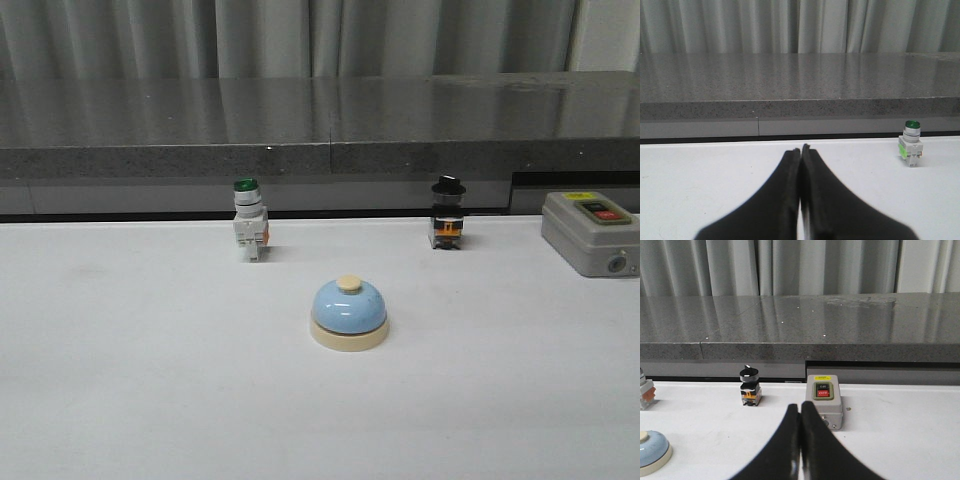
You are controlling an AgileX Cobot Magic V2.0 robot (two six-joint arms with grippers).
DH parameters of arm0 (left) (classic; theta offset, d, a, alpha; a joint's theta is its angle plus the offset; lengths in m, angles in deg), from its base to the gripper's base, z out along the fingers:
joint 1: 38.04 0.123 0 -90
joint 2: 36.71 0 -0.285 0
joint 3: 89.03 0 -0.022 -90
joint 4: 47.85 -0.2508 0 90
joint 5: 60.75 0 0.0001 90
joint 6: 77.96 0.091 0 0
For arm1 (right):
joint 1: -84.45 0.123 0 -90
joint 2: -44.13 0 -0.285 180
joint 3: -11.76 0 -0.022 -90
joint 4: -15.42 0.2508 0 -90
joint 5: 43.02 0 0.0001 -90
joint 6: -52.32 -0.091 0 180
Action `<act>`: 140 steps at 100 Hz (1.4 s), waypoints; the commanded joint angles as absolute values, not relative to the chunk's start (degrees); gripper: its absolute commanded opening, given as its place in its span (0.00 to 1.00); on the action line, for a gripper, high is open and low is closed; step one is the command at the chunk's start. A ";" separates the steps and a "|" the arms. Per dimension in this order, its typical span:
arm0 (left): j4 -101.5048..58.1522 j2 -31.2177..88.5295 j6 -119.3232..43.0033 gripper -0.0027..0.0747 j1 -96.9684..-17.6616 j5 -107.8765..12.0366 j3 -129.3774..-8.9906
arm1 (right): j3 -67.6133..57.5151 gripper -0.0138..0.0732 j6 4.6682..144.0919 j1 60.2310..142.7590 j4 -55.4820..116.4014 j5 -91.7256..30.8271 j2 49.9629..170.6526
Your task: Place and press bell with both arms
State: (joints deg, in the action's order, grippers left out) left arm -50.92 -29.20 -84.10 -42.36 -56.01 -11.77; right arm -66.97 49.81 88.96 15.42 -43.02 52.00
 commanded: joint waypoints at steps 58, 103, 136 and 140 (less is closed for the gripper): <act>-50.84 -30.87 -84.93 0.01 -42.41 -61.21 -9.31 | -66.13 0.09 50.12 88.63 14.56 -48.00 52.50; -50.84 -30.87 -84.93 0.01 -42.41 -61.21 -9.31 | -66.13 0.09 50.12 88.63 14.56 -48.41 52.50; -50.84 -30.87 -84.93 0.01 -42.41 -61.21 -9.31 | -64.16 0.09 50.04 88.63 14.56 -53.91 52.75; -50.84 -30.87 -84.93 0.01 -42.41 -61.21 -9.31 | -62.85 0.09 49.54 88.63 14.56 -51.91 53.13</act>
State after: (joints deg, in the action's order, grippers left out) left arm -50.92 -29.20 -84.53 -42.36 -56.12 -11.77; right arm -66.53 49.81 88.96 15.42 -49.04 52.00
